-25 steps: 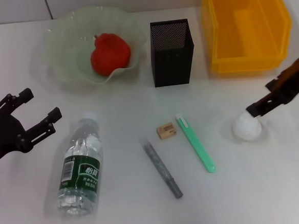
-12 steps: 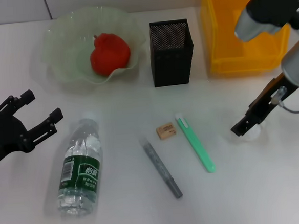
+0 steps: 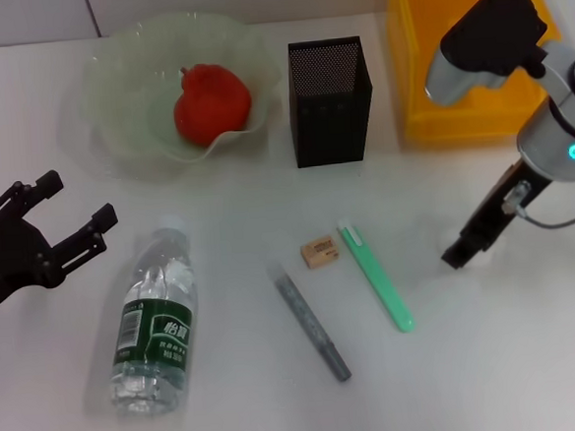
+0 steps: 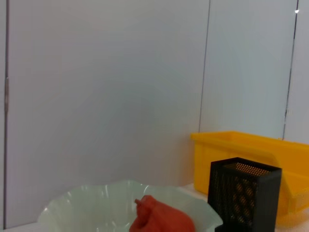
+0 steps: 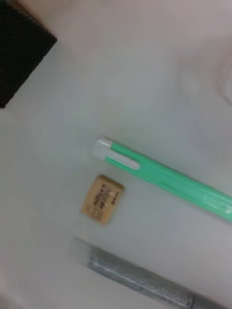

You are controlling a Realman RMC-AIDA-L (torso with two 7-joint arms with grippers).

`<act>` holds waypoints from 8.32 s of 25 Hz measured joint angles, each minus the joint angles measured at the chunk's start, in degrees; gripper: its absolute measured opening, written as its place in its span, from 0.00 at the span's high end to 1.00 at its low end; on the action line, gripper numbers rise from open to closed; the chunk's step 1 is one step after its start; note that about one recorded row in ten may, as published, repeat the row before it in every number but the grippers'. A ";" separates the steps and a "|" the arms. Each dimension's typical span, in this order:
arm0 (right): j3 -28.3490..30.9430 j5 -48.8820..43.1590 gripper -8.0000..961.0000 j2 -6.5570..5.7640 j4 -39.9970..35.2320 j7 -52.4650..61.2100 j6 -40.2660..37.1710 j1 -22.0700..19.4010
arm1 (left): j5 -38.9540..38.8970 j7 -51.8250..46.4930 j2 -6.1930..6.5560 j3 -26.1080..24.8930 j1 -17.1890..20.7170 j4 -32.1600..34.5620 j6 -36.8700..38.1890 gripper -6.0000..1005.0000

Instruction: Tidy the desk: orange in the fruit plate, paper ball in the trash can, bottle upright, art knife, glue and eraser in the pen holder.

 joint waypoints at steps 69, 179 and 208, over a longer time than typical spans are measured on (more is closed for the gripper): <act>3.98 63.77 0.11 -0.16 -0.63 -71.09 5.23 -41.95 | 61.45 -114.31 -0.61 44.36 -5.93 55.13 -13.91 0.23; -14.72 3.14 0.13 0.36 -10.75 22.25 -5.56 6.13 | 6.07 -3.18 0.18 20.67 -3.11 5.27 11.54 0.16; -25.69 5.56 0.21 0.46 0.20 22.50 4.86 9.68 | 5.84 -2.78 0.09 20.66 -3.05 5.21 10.50 0.16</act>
